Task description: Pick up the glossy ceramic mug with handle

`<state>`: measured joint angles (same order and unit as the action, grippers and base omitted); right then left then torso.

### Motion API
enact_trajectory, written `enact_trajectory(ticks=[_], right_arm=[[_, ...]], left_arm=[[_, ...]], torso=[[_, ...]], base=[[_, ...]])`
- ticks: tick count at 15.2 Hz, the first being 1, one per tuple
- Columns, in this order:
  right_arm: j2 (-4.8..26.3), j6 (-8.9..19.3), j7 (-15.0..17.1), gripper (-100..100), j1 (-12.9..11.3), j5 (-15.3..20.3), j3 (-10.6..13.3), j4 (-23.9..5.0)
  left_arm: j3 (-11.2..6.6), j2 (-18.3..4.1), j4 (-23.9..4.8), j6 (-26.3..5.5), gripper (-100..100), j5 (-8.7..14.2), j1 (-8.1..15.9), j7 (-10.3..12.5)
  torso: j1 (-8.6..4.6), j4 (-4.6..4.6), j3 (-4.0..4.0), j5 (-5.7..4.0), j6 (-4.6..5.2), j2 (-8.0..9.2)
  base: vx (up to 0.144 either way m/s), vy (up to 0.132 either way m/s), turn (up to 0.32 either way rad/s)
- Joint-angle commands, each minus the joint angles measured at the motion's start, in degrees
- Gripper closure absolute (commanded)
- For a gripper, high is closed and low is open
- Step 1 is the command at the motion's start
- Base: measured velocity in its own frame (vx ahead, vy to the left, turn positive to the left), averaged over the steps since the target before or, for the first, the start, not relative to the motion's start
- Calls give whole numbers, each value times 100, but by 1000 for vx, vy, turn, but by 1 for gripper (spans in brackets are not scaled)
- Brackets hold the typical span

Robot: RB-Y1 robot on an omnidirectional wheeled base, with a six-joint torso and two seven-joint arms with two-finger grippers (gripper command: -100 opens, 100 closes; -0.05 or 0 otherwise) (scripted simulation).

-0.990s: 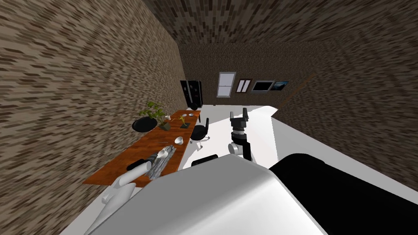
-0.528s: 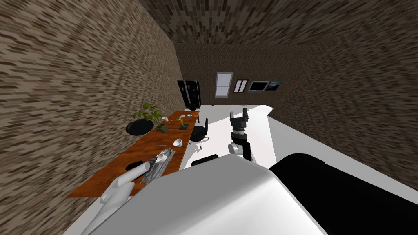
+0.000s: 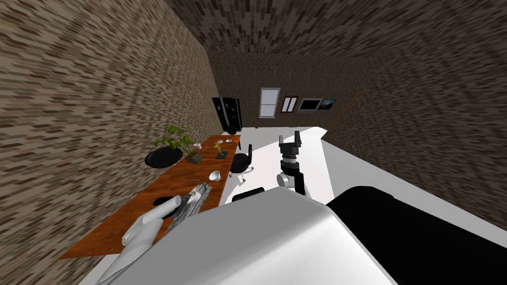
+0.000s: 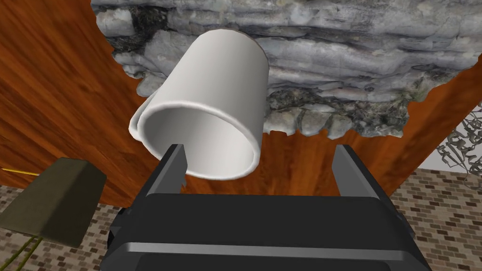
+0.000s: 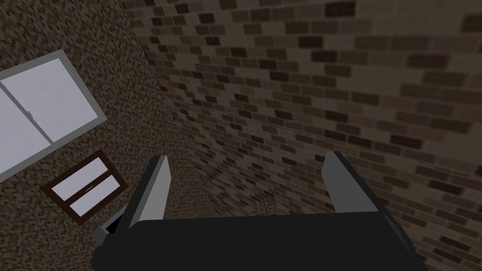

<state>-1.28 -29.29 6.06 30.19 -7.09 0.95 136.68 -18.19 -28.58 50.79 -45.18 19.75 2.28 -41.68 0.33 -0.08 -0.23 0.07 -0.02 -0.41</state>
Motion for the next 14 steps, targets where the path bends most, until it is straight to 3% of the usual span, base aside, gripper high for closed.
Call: enact_trajectory(ticks=[1, 3, 4, 9, 10, 11, 14], right_arm=[[0, 0, 0, 0, 0, 0, 0, 0], [0, 0, 0, 0, 0, 0, 0, 0], [0, 0, 0, 0, 0, 0, 0, 0], [0, 0, 0, 0, -1, 0, 0, 0], [0, 0, 0, 0, -1, 0, 0, 0], [0, 0, 0, 0, -1, 0, 0, 0], [-1, 0, 0, 0, -1, 0, 0, 0]], left_arm=[[-6, -30, -132, -196, -100, 31, 51, -53], [-7, -56, -257, -327, -100, 55, 107, -94], [-11, -52, -186, -235, -100, 61, 67, -86], [133, 108, -496, 149, -100, -113, 134, 171], [104, 78, -414, 37, -100, -81, 116, 118], [110, 83, -432, 67, 100, -87, 121, 133], [111, 85, -433, 62, 100, -86, 119, 133]], torso=[[0, 0, 0, 0, 0, 0], [0, 0, -1, 0, 0, -2], [1, -1, -1, 0, 0, -3], [8, 5, 14, 2, -1, 26], [10, 5, 15, 2, -1, 26], [5, 5, 15, 1, -2, 26], [-9, 5, 12, -1, -1, 21]], base=[[52, 32, -47], [55, 37, -52], [33, 25, -19], [-12, 53, -40], [-9, 39, -19], [-3, 15, -3], [-1, 2, 0]])
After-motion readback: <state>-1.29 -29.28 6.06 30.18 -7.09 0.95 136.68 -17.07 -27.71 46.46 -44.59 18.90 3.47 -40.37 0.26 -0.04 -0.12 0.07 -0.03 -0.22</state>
